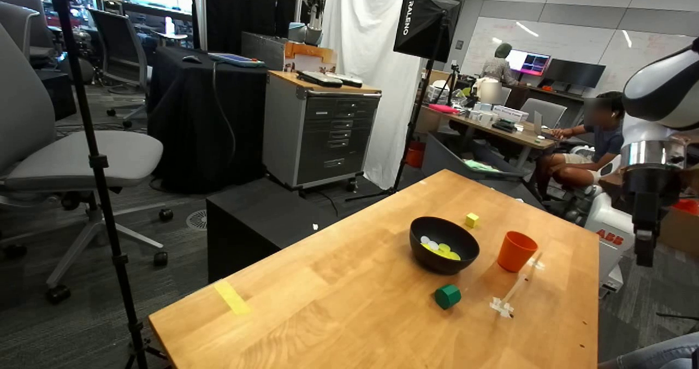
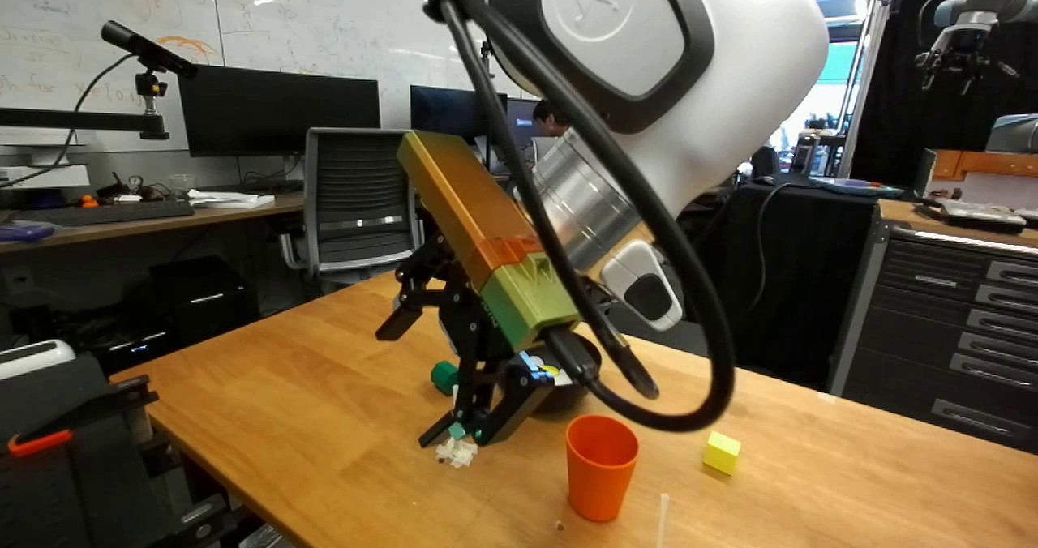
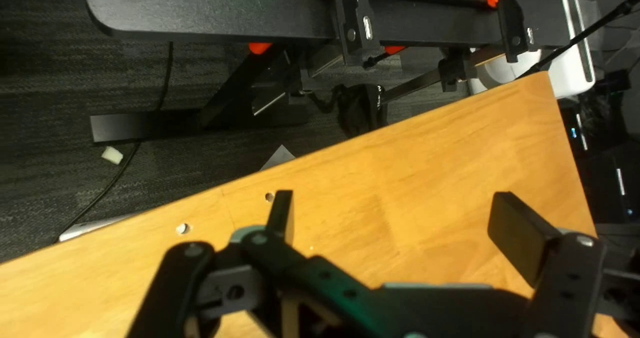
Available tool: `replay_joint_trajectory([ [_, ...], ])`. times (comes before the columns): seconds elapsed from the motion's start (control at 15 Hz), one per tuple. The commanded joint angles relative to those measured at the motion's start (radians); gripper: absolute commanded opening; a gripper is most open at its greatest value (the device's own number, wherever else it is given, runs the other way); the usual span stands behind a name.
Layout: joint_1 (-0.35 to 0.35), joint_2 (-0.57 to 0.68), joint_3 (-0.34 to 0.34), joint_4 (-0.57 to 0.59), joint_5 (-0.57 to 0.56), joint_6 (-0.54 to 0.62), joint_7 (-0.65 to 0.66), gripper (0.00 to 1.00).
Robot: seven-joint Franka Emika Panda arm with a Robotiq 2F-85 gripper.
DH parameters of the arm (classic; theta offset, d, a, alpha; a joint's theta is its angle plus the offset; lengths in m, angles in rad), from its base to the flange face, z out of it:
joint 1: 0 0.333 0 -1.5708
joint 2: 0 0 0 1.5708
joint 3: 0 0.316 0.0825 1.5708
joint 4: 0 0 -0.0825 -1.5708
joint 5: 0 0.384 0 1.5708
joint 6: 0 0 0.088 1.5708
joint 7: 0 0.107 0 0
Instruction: Pour the contents in the orange cup into the black bowl
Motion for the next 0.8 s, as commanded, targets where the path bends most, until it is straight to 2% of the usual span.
replay_joint_trajectory([
  [0.0,0.039,-0.107,-0.015,-0.085,0.043,0.101,-0.013,1.0],
  [0.27,0.076,-0.16,-0.008,-0.109,0.097,0.152,-0.009,1.0],
  [0.33,0.074,-0.096,-0.023,-0.059,0.069,0.12,-0.003,1.0],
  [0.73,0.091,-0.126,-0.023,-0.081,0.081,0.135,-0.002,1.0],
])
